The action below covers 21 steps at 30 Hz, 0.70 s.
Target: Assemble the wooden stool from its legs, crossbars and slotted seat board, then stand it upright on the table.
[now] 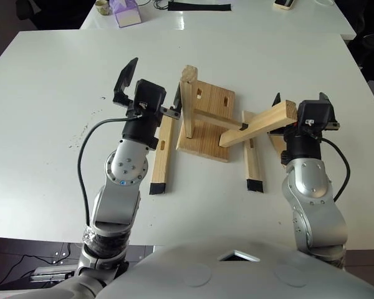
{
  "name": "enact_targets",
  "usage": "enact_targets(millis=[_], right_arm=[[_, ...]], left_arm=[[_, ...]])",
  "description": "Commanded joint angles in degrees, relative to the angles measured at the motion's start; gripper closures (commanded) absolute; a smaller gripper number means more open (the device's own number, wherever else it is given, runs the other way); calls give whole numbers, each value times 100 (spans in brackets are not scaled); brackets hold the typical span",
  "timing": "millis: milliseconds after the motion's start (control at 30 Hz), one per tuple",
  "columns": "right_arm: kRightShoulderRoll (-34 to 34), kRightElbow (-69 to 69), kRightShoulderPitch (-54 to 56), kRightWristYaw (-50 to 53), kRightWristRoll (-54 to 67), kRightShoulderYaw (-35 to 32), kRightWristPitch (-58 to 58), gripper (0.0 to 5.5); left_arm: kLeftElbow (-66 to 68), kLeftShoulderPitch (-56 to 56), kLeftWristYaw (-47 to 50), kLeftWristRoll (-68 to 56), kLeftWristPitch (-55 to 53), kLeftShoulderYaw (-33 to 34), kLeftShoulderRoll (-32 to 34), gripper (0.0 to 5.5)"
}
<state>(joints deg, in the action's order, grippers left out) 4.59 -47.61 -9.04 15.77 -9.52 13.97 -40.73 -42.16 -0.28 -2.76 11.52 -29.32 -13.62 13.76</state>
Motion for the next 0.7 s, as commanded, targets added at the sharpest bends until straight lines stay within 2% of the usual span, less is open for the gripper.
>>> enact_targets(millis=[33,200,333,500,700], right_arm=[[-74,322,244,-505,253,73,32,105],[-55,449,366,-699,270,-333,211,105],[159,581,177,-1003,409,-845,592,105],[561,1532,326,-1409,577,-1565,1303,105],[758,3078,719,-1885,640,-1577,2110,105]], left_arm=[[-43,472,-421,-322,61,-236,6,43],[700,519,-482,-599,141,754,125,43],[1186,217,-534,-778,436,1188,172,43],[1698,187,-624,-938,996,1297,124,43],[2634,398,-703,-846,1696,1148,119,43]])
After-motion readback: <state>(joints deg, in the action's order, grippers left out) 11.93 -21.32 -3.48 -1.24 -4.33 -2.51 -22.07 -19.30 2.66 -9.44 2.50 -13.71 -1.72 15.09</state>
